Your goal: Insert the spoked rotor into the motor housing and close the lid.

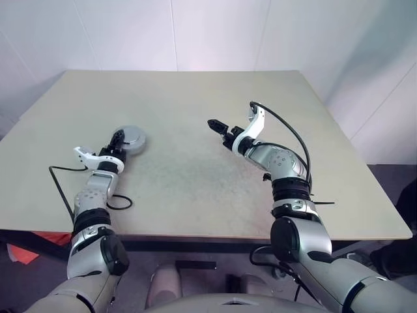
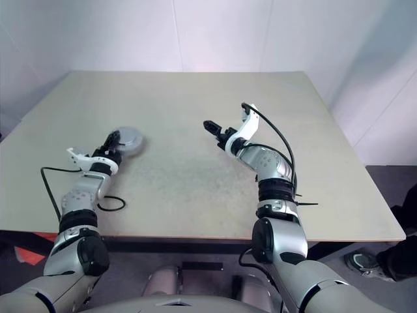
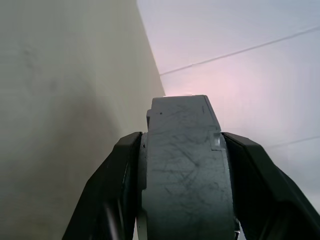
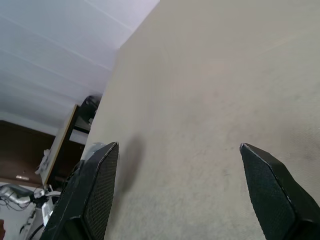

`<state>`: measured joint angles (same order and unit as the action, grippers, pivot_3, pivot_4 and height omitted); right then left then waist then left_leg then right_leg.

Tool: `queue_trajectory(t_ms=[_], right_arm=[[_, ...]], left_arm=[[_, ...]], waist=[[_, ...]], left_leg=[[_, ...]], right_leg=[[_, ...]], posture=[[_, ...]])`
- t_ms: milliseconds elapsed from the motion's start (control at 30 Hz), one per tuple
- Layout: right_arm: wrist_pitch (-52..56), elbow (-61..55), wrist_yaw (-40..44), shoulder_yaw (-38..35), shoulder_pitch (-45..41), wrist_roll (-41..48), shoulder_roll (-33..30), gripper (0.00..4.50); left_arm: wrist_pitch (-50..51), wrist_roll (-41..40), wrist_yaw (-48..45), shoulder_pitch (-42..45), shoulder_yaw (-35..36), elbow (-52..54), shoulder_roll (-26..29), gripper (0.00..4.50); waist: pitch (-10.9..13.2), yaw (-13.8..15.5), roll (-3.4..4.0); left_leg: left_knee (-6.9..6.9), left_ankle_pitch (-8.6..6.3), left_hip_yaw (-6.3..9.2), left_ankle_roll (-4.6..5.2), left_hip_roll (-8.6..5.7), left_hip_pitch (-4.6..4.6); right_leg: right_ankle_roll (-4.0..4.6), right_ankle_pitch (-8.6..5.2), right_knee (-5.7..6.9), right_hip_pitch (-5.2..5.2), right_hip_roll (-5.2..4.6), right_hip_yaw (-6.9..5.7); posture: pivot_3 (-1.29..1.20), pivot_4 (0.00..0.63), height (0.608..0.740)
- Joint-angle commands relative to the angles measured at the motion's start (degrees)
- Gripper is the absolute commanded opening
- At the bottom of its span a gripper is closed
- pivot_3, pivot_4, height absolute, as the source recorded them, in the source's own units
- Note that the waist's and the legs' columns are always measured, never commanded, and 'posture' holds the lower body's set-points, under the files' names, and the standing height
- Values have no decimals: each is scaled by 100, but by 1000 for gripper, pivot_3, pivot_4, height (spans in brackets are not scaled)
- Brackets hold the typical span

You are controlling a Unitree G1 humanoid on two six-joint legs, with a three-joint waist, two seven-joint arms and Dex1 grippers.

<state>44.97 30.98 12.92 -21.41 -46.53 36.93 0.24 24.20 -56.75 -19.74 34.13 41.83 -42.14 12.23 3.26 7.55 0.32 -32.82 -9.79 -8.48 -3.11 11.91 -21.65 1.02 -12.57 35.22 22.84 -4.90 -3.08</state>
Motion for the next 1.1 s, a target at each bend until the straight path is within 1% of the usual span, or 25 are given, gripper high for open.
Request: queue_trajectory(t_ms=[33,233,367,433,600,700,900,1033,1100], right_arm=[[-102,-2,68,21,-155,36,3,4360],[-122,75,125,121,-190,-23,31,4360],[-127,121,162,134,-212,-52,39,4360],[-127,162,186,150,-237,-69,38,4397],[-103,294,265,199,-302,-104,41,4397],[-49,393,282,209,-357,-103,33,4397],[-200,338,372,482,-332,-374,-8,4397],[-1051,143,674,936,-164,-946,-163,4397],[-1804,171,863,1335,-110,-1536,-495,4397]], left_arm=[[-255,93,1,277,33,6,114,2131],[-722,432,231,365,86,-444,214,2131],[-880,502,215,321,131,-499,274,2131],[-922,591,192,276,69,-483,328,2850],[-1034,652,210,274,126,-479,488,4432],[-1147,693,188,300,180,-542,683,4432],[-1353,918,118,363,101,-627,977,4432],[-1388,1271,-204,343,-349,-292,879,4432],[-1485,1702,-587,261,-989,177,676,4432]], waist=[[8,-19,-14],[12,-39,-22],[11,-56,-23],[12,-65,-23],[11,-89,-22],[13,-171,-25],[15,-157,-28],[16,-99,-31],[21,-3,-40]], left_leg=[[-4,0,0,0,1,1],[-12,1,1,-2,3,11],[-15,1,1,-3,3,22],[-15,3,1,-6,4,28],[-14,8,-3,-14,8,58],[-13,14,-2,-23,14,64],[-13,14,-1,-24,11,54],[-14,14,-1,-23,10,48],[-14,13,-1,-23,10,49]], right_leg=[[0,0,7,1,0,0],[2,-1,30,0,1,1],[5,0,35,-4,0,4],[10,3,38,-4,1,4],[37,-8,46,-19,4,10],[43,-5,48,-22,8,10],[45,-4,44,-21,6,8],[45,-4,42,-21,4,6],[45,-4,42,-23,2,6]], posture=[[0,0,740],[0,0,740],[0,0,740],[0,0,740],[0,0,740],[0,0,740],[0,0,740],[0,0,740],[0,0,740]])
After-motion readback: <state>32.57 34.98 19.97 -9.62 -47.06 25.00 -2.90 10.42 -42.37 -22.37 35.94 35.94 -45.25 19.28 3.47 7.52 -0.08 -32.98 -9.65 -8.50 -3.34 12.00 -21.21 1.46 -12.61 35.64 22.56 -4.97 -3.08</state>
